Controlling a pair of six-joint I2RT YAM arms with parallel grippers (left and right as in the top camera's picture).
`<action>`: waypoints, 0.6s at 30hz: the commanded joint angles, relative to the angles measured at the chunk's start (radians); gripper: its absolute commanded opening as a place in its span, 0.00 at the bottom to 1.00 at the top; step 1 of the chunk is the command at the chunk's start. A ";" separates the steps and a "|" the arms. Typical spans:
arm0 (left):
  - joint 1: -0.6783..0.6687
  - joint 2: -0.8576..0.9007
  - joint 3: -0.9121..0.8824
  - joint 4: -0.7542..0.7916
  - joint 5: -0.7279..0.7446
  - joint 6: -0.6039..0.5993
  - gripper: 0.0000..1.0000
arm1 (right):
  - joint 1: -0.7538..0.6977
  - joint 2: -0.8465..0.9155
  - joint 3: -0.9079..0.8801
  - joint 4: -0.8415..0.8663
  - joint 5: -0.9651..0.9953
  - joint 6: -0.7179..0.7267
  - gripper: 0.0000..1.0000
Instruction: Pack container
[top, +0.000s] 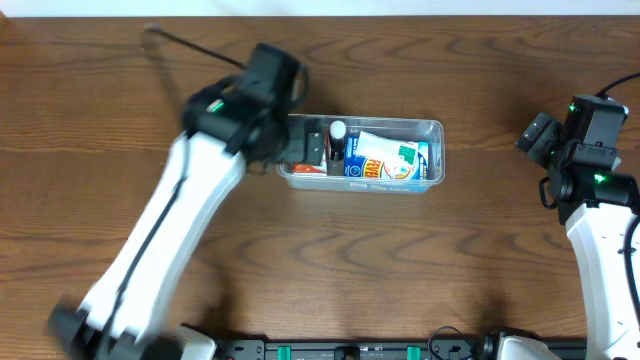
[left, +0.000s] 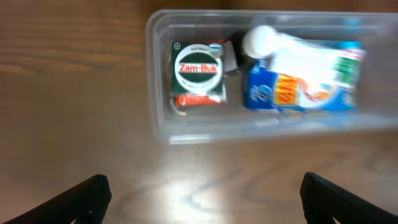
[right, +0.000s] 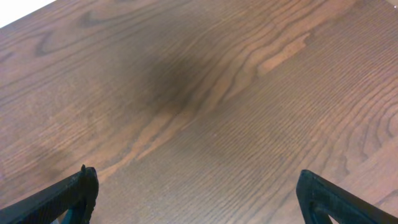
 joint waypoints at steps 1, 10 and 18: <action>0.002 -0.139 0.007 -0.048 -0.008 0.025 0.98 | -0.004 0.000 0.002 -0.002 0.003 0.009 0.99; 0.002 -0.406 0.007 -0.154 -0.028 0.034 0.98 | -0.004 0.000 0.002 -0.001 0.003 0.009 0.99; 0.002 -0.563 0.006 -0.272 -0.179 0.033 0.98 | -0.004 0.000 0.002 -0.002 0.003 0.009 0.99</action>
